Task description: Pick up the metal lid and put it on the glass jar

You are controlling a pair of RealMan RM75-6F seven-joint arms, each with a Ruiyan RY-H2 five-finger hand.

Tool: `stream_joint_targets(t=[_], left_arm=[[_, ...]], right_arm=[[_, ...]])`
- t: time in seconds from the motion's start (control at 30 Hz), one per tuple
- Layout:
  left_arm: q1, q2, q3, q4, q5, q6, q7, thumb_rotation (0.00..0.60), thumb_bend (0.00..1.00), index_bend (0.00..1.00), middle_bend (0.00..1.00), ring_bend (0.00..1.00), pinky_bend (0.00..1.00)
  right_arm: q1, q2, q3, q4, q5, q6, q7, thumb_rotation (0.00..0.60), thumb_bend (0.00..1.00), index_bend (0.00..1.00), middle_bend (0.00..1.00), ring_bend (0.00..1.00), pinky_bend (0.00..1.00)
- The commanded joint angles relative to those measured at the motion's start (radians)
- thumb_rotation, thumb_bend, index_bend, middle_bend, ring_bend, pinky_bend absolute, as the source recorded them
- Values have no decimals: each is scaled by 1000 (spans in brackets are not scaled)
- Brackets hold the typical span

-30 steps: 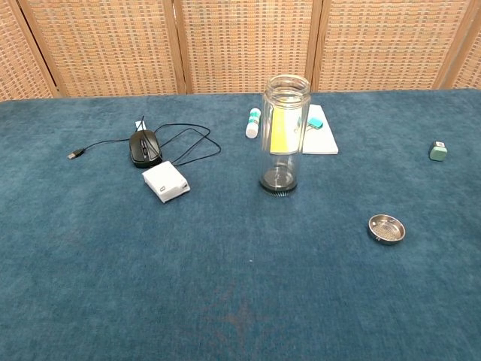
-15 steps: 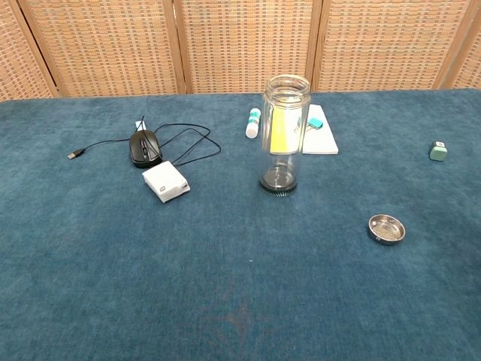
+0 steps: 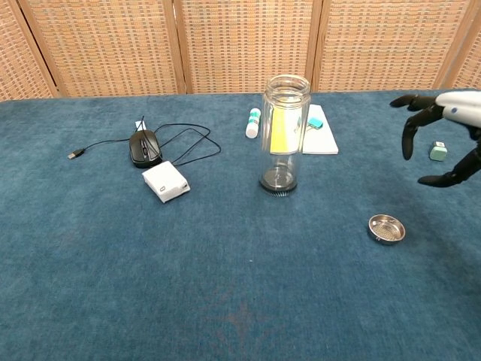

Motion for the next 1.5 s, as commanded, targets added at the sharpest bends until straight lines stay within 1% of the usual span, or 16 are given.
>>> stream_joint_targets(t=[0.03, 0.13, 0.33, 0.67, 1.03, 1.5], left_arm=[[-2, 2, 0, 1, -3, -4, -5, 600, 2, 0, 0, 0, 0], [-3, 4, 0, 2, -2, -6, -9, 600, 2, 0, 0, 0, 0], [-4, 6, 1, 5, -3, -7, -15, 600, 2, 0, 0, 0, 0], [-5, 2, 2, 4, -4, -9, -6, 600, 3, 0, 0, 0, 0], [-8, 0, 0, 6, -13, -13, -6, 600, 2, 0, 0, 0, 0], [-6, 4, -3, 8, -17, -8, -18, 600, 2, 0, 0, 0, 0]], right_arm=[[23, -37, -6, 13, 61, -26, -61, 600, 455, 510, 0, 0, 25], [32, -56, -14, 23, 99, -33, -92, 600, 457, 510, 0, 0, 24], [39, -90, -40, 41, 134, -38, -119, 600, 471, 510, 0, 0, 24], [45, -148, -75, 91, 142, -40, -111, 600, 509, 511, 0, 0, 24], [58, -193, -82, 129, 154, -37, -111, 600, 523, 522, 0, 0, 24], [70, -208, -90, 143, 182, -37, -135, 600, 557, 536, 0, 0, 24]])
